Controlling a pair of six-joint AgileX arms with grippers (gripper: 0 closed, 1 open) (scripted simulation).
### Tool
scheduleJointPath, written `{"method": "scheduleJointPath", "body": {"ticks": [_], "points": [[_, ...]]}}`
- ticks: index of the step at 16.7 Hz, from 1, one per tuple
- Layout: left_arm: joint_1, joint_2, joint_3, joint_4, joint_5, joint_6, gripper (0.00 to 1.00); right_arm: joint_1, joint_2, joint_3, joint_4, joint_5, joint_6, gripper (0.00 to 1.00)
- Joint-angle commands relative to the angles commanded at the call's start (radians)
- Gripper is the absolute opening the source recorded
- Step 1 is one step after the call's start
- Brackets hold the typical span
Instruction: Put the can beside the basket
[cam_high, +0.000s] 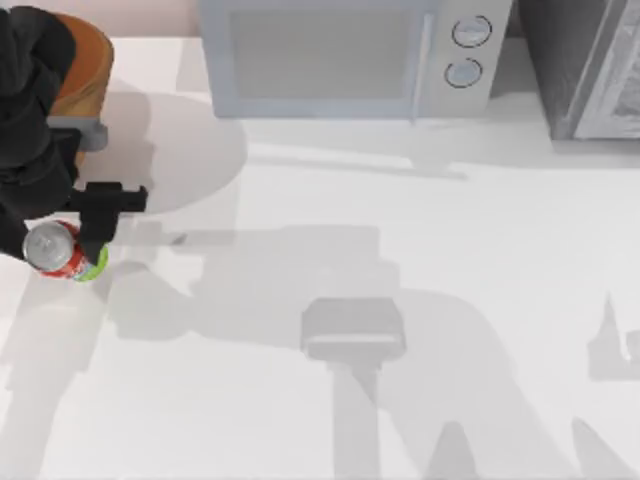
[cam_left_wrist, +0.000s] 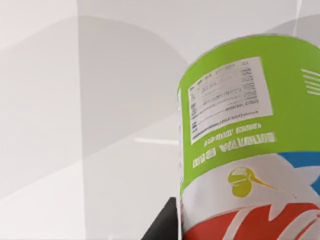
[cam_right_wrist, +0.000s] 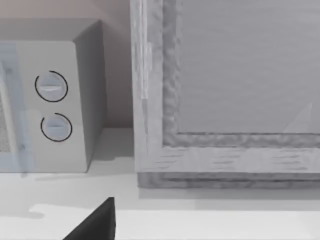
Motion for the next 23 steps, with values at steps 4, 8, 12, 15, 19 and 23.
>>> {"method": "scheduleJointPath", "body": {"ticks": [4, 8, 12, 15, 19, 23], "points": [[-0.039, -0.017, 0.001, 0.025, 0.026, 0.029, 0.0, 0.0, 0.0, 0.0, 0.0, 0.0, 0.0, 1.0], [-0.084, -0.04, 0.003, 0.086, 0.062, 0.064, 0.0, 0.0, 0.0, 0.0, 0.0, 0.0, 0.0, 1.0], [-0.044, -0.013, -0.012, 0.066, 0.031, 0.034, 0.0, 0.0, 0.0, 0.0, 0.0, 0.0, 0.0, 1.0], [-0.002, 0.008, -0.021, 0.031, 0.001, 0.002, 0.0, 0.0, 0.0, 0.0, 0.0, 0.0, 0.0, 1.0], [0.0, 0.009, -0.021, 0.03, 0.0, 0.0, 0.0, 0.0, 0.0, 0.0, 0.0, 0.0, 0.0, 1.0], [0.0, 0.009, -0.021, 0.03, 0.0, 0.0, 0.3, 0.0, 0.0, 0.0, 0.0, 0.0, 0.0, 1.0]]}}
